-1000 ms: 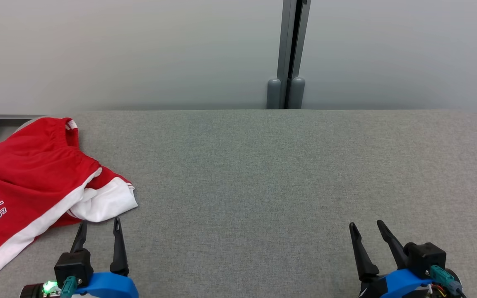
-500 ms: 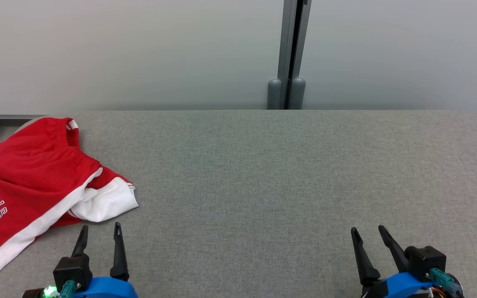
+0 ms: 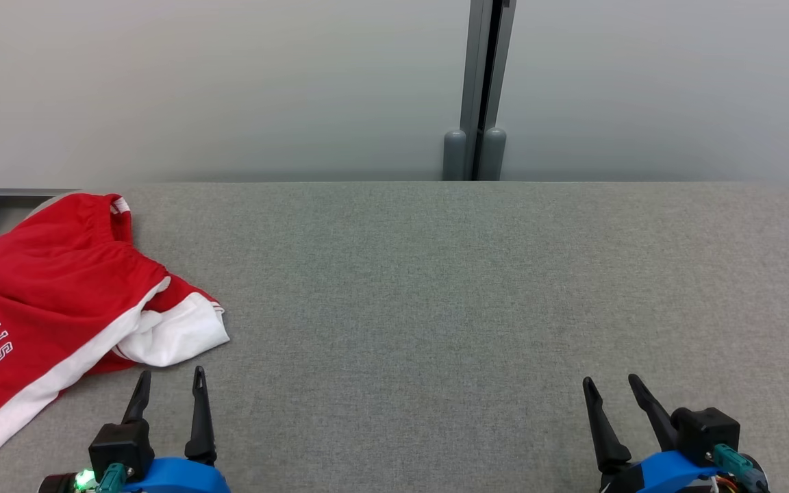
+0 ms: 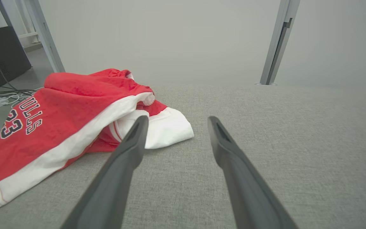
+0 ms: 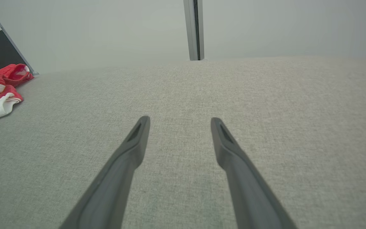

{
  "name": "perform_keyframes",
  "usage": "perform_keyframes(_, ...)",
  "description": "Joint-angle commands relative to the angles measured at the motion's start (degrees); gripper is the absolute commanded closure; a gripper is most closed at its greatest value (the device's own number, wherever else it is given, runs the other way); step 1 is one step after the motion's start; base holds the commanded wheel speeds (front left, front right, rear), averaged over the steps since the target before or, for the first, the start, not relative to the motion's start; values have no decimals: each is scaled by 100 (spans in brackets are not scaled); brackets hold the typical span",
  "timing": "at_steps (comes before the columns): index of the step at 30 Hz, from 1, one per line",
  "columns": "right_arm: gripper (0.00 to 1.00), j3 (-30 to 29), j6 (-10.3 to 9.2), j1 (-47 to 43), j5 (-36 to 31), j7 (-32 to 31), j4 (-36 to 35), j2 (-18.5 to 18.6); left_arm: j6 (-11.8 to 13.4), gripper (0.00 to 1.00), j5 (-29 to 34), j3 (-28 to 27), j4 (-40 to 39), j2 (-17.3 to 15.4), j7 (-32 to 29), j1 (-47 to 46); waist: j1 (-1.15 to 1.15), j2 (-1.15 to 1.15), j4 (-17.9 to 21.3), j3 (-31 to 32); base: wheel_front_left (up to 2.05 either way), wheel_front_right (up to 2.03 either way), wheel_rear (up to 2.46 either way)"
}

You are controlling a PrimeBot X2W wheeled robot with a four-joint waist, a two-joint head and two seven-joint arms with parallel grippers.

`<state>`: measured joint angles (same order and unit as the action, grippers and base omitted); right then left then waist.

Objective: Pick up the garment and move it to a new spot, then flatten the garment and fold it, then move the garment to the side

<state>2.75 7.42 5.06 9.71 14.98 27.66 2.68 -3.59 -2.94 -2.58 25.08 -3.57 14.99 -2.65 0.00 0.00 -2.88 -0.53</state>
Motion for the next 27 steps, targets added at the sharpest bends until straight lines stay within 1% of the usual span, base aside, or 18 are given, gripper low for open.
perform_keyframes(1, 0, -7, 13, -23, -23, 32, -38, 38, -43, 0, 8, 45, -68, -6, 30, -5, 0, 0, -7, 1, 0, 0, 0)
perform_keyframes(6, 0, -9, 13, -62, -37, 31, -165, 37, -206, 0, -110, 65, -249, 0, 29, 40, 0, 0, -27, -10, 0, 0, 0)
perform_keyframes(14, 0, -41, 13, -118, -54, 31, -288, 37, -337, 0, -226, 37, -360, -14, 29, 100, 0, 0, -49, -37, 0, 0, 0)
perform_keyframes(22, 0, -57, 13, -135, -51, 31, -311, 37, -346, 0, -147, -42, -323, -5, 29, 98, 0, 0, -95, -43, 0, 0, 0)
perform_keyframes(27, 0, -83, 13, -171, -60, 29, -314, 35, -324, 0, -88, -106, -268, 5, 29, -5, 0, 0, -282, -68, 0, 0, 0)
